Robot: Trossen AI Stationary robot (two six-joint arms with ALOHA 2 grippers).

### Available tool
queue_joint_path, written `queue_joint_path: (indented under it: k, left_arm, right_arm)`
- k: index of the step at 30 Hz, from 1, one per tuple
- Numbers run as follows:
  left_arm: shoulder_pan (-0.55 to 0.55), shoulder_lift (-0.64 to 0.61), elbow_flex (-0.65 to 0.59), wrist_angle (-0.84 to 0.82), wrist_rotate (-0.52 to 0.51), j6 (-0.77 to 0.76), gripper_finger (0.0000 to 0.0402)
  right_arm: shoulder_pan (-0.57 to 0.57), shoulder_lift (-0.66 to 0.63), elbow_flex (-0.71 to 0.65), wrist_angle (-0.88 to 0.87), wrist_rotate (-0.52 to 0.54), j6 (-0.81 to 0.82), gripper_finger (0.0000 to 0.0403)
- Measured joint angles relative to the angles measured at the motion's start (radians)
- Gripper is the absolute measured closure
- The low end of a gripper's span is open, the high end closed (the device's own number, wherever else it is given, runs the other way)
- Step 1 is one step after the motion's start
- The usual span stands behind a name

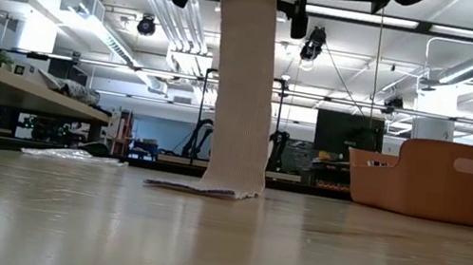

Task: Roll bandage
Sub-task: Roll the center brown bandage

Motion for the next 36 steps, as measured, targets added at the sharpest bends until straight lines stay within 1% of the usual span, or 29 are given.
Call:
queue_joint_path:
  k: [14,18,21,26,28,32,34,36]
  left_arm:
    - [0.000,0.030,0.000,0.016,-0.009,0.040,0.0289]
    - [0.000,0.029,0.000,0.009,-0.017,0.028,0.0287]
    - [0.000,0.026,0.000,0.006,-0.018,0.024,0.0287]
    - [-0.003,0.026,0.000,-0.015,-0.018,-0.004,0.0292]
    - [-0.005,0.022,0.003,-0.017,-0.017,-0.028,0.0292]
    - [-0.005,0.015,0.026,-0.047,-0.010,-0.086,0.0290]
    - [-0.005,0.014,0.045,-0.081,-0.011,-0.117,0.0291]
    - [-0.005,0.012,0.069,-0.127,-0.016,-0.152,0.0295]
  right_arm:
    - [0.017,0.000,0.000,-0.061,0.009,0.007,0.0167]
    - [0.017,0.000,0.000,-0.097,-0.004,-0.041,0.0172]
    - [0.017,0.000,0.000,-0.094,-0.007,-0.101,0.0170]
    - [0.017,-0.003,0.000,-0.095,-0.010,-0.131,0.0153]
    - [0.017,-0.009,0.000,-0.095,-0.030,-0.200,0.0143]
    - [0.019,-0.013,0.003,-0.104,-0.083,-0.443,0.0124]
    - [0.019,-0.017,0.003,-0.135,-0.080,-0.565,0.0117]
    - [0.020,-0.017,0.005,-0.164,-0.048,-0.662,0.0115]
